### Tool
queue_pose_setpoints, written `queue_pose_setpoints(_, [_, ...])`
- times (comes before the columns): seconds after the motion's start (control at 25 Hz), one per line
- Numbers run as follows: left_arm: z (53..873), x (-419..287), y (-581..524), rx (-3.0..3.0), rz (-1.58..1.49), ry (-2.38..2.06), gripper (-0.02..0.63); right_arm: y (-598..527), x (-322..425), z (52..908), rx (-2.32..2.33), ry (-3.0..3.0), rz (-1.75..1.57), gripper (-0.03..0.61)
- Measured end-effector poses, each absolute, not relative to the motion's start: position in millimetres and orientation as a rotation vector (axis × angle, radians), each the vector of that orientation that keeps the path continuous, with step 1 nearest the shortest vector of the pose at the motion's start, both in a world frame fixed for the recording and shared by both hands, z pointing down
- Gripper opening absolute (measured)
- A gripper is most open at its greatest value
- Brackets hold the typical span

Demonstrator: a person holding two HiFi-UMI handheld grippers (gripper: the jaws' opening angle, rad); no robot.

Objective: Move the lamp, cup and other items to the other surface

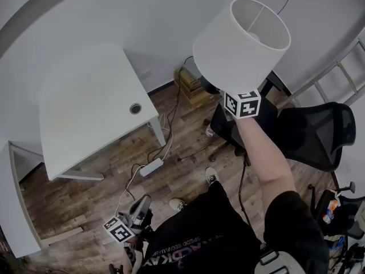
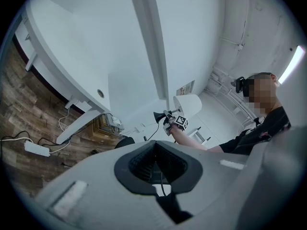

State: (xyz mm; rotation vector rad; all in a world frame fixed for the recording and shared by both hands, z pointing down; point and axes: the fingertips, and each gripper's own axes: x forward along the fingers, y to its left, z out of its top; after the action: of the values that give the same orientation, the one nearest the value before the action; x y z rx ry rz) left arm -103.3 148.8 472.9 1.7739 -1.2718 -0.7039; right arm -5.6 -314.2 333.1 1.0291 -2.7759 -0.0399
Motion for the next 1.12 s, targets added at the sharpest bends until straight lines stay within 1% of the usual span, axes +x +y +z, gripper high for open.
queue_pose_setpoints(0.36, [464.9,-70.5,95.7,1.791,-0.693,-1.254,-0.006,-372.3,38.7,310.0,1.064,-2.773,-0.078,0.16])
queue_pose_setpoints(0.6, [464.5,-46.7,59.2,1.789,-0.679,-1.245,-0.005,-416.1,81.9,314.4,1.131,-2.753,-0.046,0.16])
queue_pose_setpoints(1.12, [469.2,4.0,-17.9,1.808,-0.59,-1.156,-0.005,-498.5,227.2,332.8,1.392,-2.633,0.04,0.16])
